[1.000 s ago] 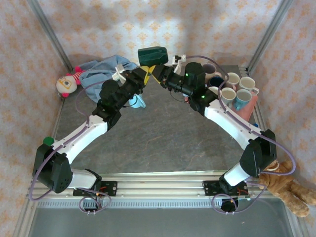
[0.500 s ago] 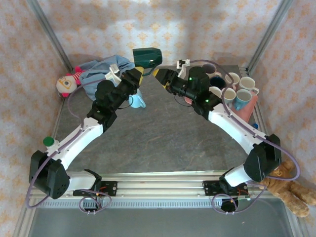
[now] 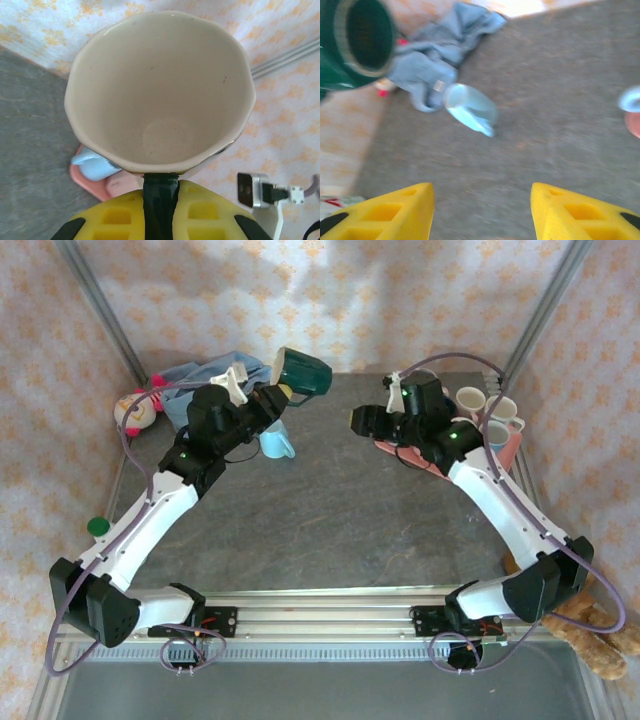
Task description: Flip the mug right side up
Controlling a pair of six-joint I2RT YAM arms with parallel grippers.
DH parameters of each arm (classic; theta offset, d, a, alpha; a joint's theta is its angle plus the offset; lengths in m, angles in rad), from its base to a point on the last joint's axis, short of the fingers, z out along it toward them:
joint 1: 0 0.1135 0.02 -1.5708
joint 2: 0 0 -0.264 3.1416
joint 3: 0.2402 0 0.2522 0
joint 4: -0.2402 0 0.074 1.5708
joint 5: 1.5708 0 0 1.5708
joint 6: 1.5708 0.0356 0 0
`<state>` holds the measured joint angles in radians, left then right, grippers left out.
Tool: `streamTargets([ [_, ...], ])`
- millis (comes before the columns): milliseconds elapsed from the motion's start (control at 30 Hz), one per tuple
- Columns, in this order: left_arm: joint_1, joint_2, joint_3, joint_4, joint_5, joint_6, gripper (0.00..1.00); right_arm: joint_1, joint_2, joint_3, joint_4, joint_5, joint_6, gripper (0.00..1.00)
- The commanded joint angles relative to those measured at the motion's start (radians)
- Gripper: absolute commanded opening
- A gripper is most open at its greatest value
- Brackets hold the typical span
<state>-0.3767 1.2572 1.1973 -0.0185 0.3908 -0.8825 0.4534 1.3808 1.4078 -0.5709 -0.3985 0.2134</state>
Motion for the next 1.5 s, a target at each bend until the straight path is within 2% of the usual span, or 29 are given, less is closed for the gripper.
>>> streamTargets([
  [0, 0.013, -0.049, 0.080, -0.030, 0.048, 0.175, 0.00, -0.016, 0.042, 0.010, -0.227, 0.091, -0.287, 0.52],
  [167, 0.013, -0.052, 0.096, -0.108, 0.051, 0.276, 0.00, -0.018, 0.143, -0.003, -0.288, 0.191, -0.546, 0.49],
  [300, 0.015, -0.050, 0.089, -0.126, 0.065, 0.299, 0.00, -0.022, 0.195, -0.037, -0.241, 0.231, -0.724, 0.49],
  [467, 0.015, -0.047, 0.076, -0.133, 0.084, 0.306, 0.00, -0.033, 0.326, 0.036, -0.239, 0.343, -0.834, 0.45],
  [700, 0.018, -0.051, 0.071, -0.165, 0.098, 0.329, 0.00, -0.034, 0.506, 0.127, -0.230, 0.482, -0.886, 0.44],
  [867, 0.023, -0.058, 0.071, -0.197, 0.101, 0.343, 0.00, -0.035, 0.575, 0.132, -0.187, 0.567, -0.927, 0.45],
  [1233, 0.030, -0.072, 0.056, -0.210, 0.106, 0.337, 0.00, -0.039, 0.679, 0.148, -0.093, 0.677, -0.957, 0.40],
  [1467, 0.029, -0.070, 0.052, -0.206, 0.108, 0.324, 0.00, -0.067, 0.719, 0.169, -0.088, 0.704, -0.949, 0.36],
])
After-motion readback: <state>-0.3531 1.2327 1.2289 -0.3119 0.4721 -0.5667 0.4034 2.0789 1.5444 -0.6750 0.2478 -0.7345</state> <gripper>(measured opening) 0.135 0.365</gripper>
